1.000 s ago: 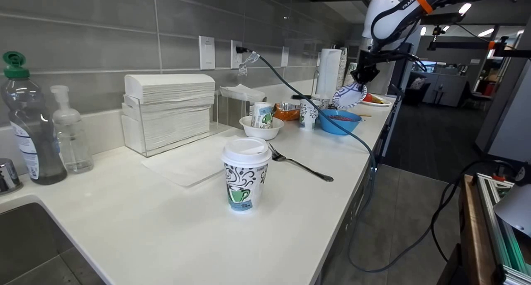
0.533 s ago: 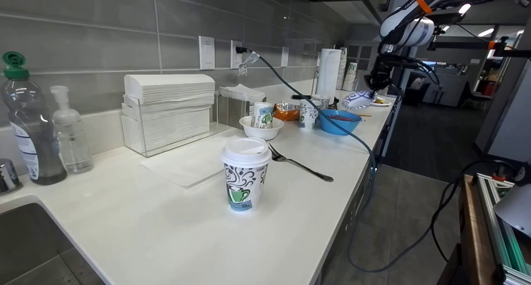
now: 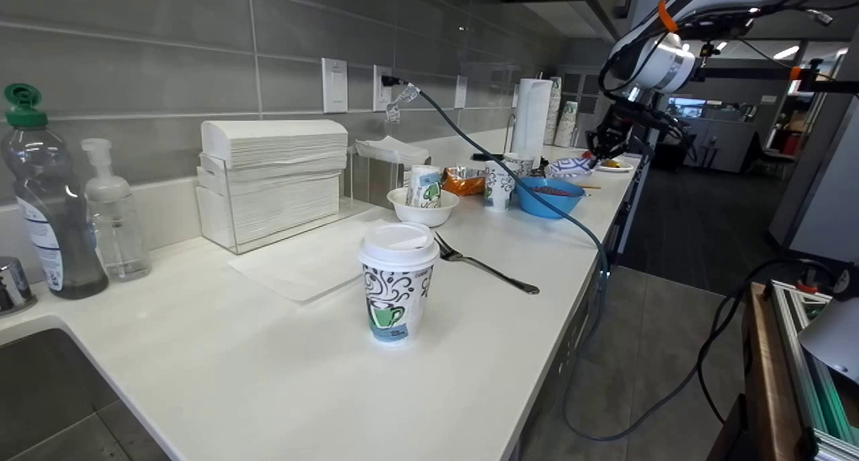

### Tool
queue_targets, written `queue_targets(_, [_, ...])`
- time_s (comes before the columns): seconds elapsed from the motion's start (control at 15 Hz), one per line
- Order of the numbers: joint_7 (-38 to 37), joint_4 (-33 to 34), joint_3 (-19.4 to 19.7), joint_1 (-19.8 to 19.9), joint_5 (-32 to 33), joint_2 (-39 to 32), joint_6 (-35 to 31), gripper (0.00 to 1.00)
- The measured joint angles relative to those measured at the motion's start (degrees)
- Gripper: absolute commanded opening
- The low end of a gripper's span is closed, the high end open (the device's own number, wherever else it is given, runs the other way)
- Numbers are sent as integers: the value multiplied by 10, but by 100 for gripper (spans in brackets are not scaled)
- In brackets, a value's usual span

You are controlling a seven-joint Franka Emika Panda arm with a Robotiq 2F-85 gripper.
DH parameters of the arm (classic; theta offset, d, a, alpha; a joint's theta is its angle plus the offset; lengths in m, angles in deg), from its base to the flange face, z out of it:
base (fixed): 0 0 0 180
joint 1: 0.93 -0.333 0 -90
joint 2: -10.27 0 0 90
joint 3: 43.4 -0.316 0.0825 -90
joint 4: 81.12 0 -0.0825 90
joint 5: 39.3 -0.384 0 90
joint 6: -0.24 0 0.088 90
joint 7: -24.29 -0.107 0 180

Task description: Pour the contents in the white and black bowl on the right into the blue bowl.

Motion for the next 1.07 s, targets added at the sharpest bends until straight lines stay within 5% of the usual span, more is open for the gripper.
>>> queue_targets(0.13, [-1,16,-1,1,-18,-19,-1,0])
queue_targets(0.2, [-1,25,-1,2,-22,-28,-1,27])
queue_targets(0.27, [-1,33,-2,3,-23,-37,-1,27])
queue_targets(0.6, [0,60,-6,6,-14,-65,-13,63])
queue_targets(0.87, [-7,52,4,-5,73,-45,-45,94])
queue_targets(1.07, [-45,30,40,-39,202,-14,-47,100])
